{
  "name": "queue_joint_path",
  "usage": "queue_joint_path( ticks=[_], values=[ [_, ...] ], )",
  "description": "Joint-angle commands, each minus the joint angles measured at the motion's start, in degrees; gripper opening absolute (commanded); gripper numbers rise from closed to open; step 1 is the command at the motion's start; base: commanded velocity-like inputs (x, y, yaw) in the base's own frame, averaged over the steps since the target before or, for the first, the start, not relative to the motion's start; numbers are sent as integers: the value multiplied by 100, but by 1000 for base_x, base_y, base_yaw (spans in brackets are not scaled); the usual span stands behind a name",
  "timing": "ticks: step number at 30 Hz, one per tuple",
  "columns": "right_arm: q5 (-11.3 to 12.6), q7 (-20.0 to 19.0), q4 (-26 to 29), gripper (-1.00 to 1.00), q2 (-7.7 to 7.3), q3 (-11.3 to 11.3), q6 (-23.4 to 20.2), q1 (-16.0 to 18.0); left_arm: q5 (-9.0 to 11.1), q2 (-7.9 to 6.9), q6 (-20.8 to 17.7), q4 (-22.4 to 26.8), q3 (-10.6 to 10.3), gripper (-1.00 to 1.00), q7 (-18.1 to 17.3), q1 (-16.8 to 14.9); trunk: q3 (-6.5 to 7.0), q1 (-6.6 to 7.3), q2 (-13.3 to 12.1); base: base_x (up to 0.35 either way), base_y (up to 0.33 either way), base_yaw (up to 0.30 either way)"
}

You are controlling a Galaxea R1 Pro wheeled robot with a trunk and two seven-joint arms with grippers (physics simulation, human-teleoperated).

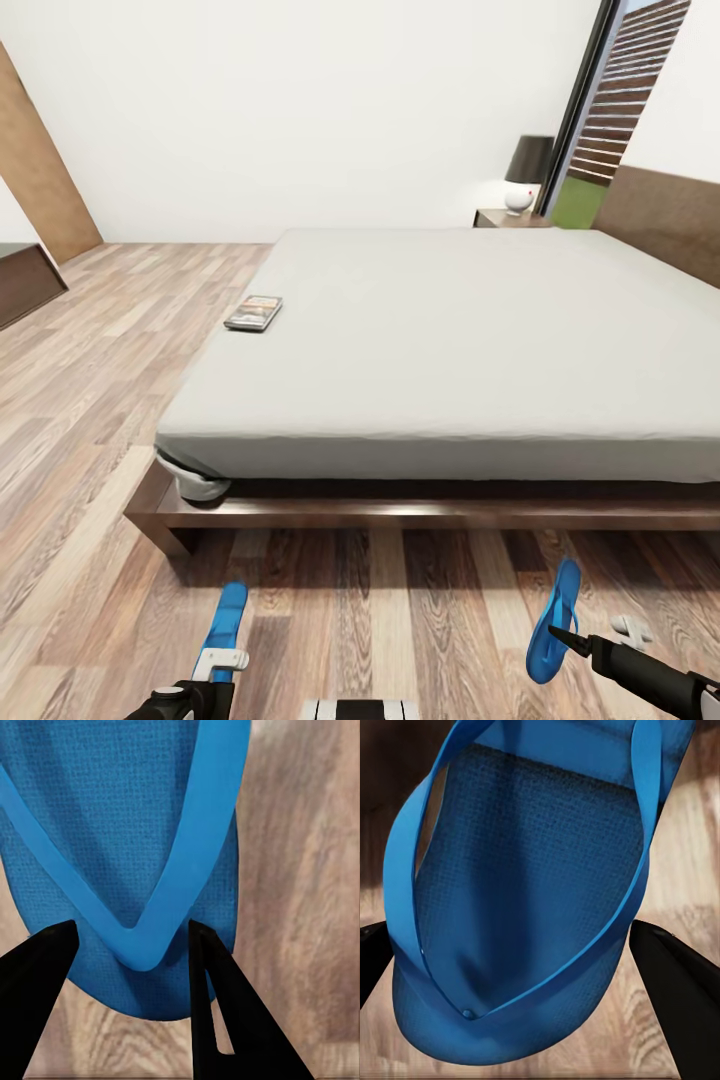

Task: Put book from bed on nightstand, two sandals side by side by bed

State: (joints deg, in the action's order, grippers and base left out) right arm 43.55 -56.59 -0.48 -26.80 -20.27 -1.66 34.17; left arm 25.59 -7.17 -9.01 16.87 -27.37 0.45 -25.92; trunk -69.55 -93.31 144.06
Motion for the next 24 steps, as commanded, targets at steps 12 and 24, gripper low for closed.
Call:
queue_joint_path(
  ticks=[12, 24],
  values=[
    [57, -49, -5, -100, -4, -33, -26, 4, 34, -4, -30, 15, -23, -100, -1, -1, -271, -29, 18, 0, 0, 0],
    [57, -2011, -109, -100, -21, -30, -40, 2, 35, -4, -30, 17, -26, -100, -1, -1, -426, -48, 28, 0, 0, 0]
  ],
)
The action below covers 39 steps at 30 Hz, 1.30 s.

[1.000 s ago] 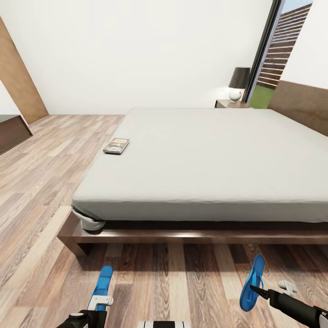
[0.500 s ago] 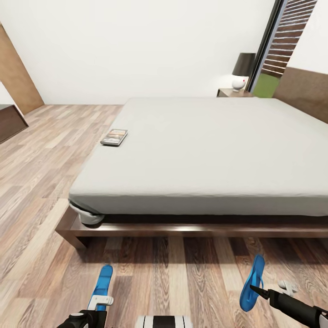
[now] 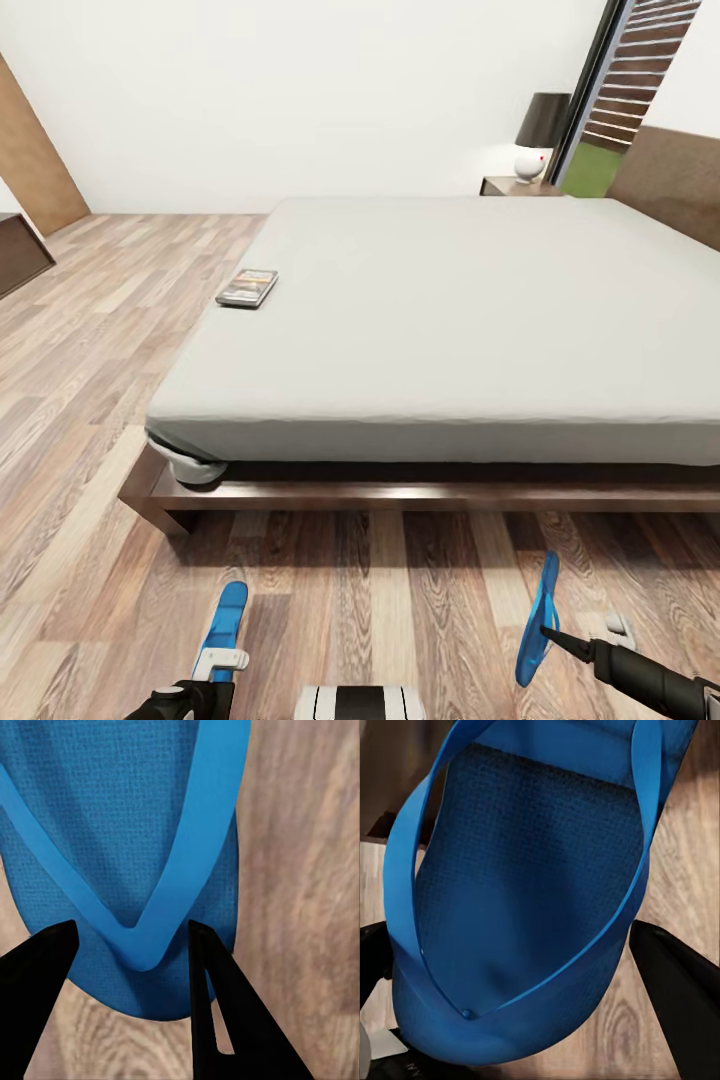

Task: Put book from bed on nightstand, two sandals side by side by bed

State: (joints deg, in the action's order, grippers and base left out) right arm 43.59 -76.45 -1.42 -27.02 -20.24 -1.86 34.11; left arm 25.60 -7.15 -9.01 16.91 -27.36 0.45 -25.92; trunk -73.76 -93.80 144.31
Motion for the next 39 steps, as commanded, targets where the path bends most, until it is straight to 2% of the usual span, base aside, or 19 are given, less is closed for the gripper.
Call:
queue_joint_path(
  ticks=[1, 20, 39],
  values=[
    [53, -45, -32, -100, 2, -33, -16, 8, 33, -5, -30, 14, -30, -100, -1, -1, -27, -1, 3, 0, 0, 0],
    [54, -77, -61, -100, 4, -33, 1, 8, 33, -7, -30, 14, -24, -100, -1, -1, -448, -50, 29, 0, 0, 0],
    [54, -72, -61, -100, 4, -33, 1, 8, 33, -11, -30, 14, -24, -100, -1, -1, -448, -50, 29, 79, 41, 0]
  ],
)
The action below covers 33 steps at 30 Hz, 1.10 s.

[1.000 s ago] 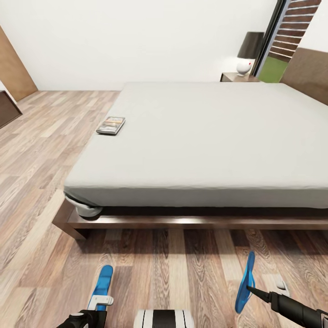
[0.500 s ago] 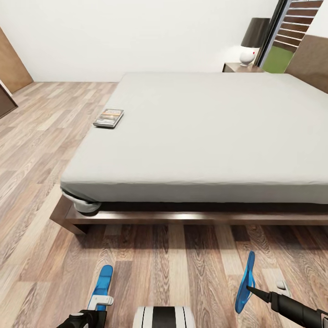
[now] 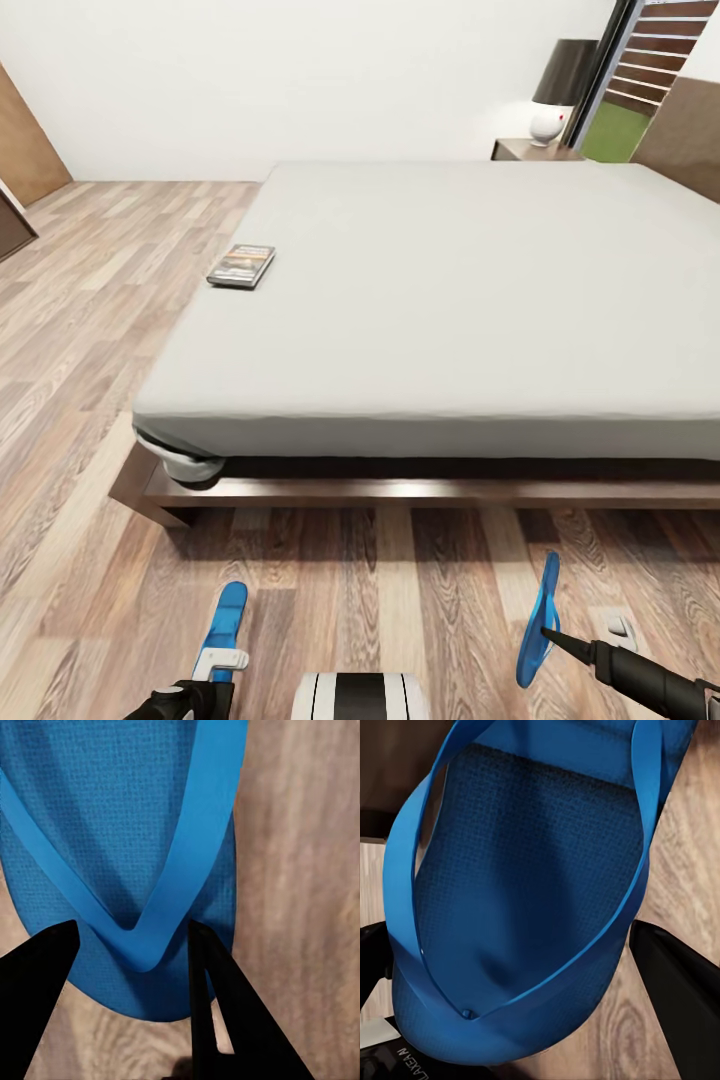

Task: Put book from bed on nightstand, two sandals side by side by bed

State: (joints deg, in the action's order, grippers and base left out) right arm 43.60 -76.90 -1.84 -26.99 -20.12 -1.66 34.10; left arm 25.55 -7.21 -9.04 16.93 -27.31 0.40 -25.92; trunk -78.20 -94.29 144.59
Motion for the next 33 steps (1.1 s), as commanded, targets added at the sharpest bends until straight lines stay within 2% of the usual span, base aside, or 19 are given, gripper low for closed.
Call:
queue_joint_path(
  ticks=[1, 7, 13, 20, 26, 33],
  values=[
    [52, -27, -18, -100, 1, -45, -19, 9, 38, -6, -28, 12, -28, -100, 4, -1, -4, -1, 2, 205, 181, 0],
    [52, -27, -19, -100, 1, -45, -19, 9, 38, -1, -28, 12, -35, -100, 4, -1, -4, -1, 2, 212, 147, 0],
    [52, -27, -19, -100, 1, -45, -19, 9, 38, 0, -27, 12, -37, -100, 10, -1, -4, -1, 2, 58, 10, 0],
    [52, -27, -18, -100, 1, -45, -18, 9, 38, 0, -26, 12, -37, -100, 13, -1, -4, -1, 2, 264, 0, 0],
    [52, -27, -22, -100, 1, -45, -19, 9, 38, 0, -19, 12, -35, -100, 13, -1, -4, -1, 2, 33, 0, 0],
    [52, -27, -26, -100, 1, -45, -19, 9, 38, 0, -19, 12, -37, -100, 13, -1, -159, -19, 11, 1, 0, 0]
  ],
)
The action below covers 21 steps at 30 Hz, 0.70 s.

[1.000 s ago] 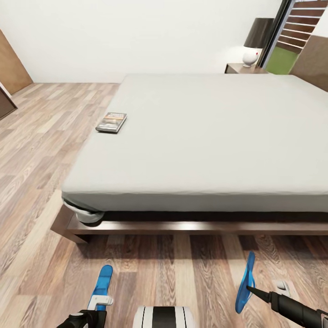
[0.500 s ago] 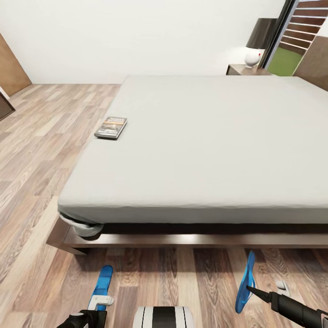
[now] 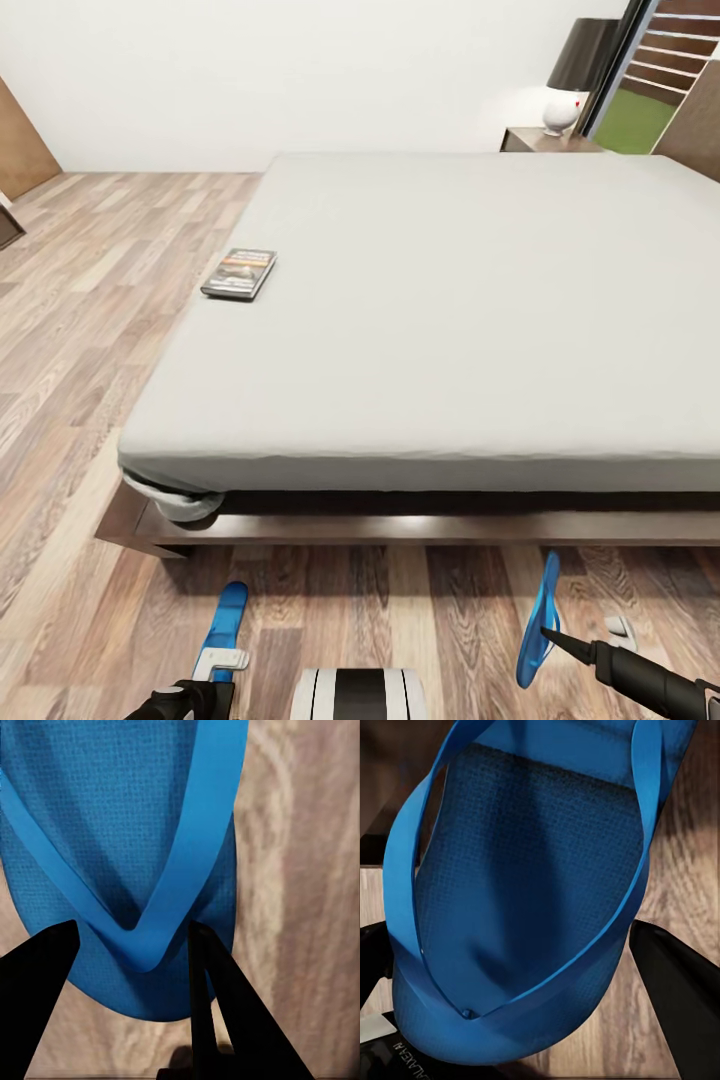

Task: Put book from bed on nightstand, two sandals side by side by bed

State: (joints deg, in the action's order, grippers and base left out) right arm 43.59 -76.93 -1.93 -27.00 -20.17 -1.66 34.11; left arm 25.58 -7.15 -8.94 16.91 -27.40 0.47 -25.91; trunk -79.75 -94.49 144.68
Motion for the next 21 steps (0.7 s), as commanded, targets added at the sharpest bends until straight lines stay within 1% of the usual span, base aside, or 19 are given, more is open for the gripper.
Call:
queue_joint_path(
  ticks=[1, 2, 7, 16, 21],
  values=[
    [53, -24, -17, -100, 2, -39, -19, 8, 35, -5, -29, 14, -28, -100, 6, -1, -26, -1, 3, 0, 0, 0],
    [53, -24, -14, -100, 2, -39, -19, 8, 35, -5, -29, 14, -28, -100, 6, -1, -49, -4, 5, 0, 0, 0],
    [53, -24, -11, -100, 2, -39, -19, 8, 35, -5, -29, 14, -28, -100, 6, -1, -49, -4, 5, 0, 0, 0],
    [53, -24, -13, -100, 2, -39, -17, 8, 37, -5, -29, 14, -28, -100, 9, -1, -248, -27, 17, 0, 0, 0],
    [53, -20, -11, -100, 2, -39, -12, 8, 35, -5, -29, 14, -29, -100, 6, -1, -248, -27, 17, 0, 0, 0]
  ],
)
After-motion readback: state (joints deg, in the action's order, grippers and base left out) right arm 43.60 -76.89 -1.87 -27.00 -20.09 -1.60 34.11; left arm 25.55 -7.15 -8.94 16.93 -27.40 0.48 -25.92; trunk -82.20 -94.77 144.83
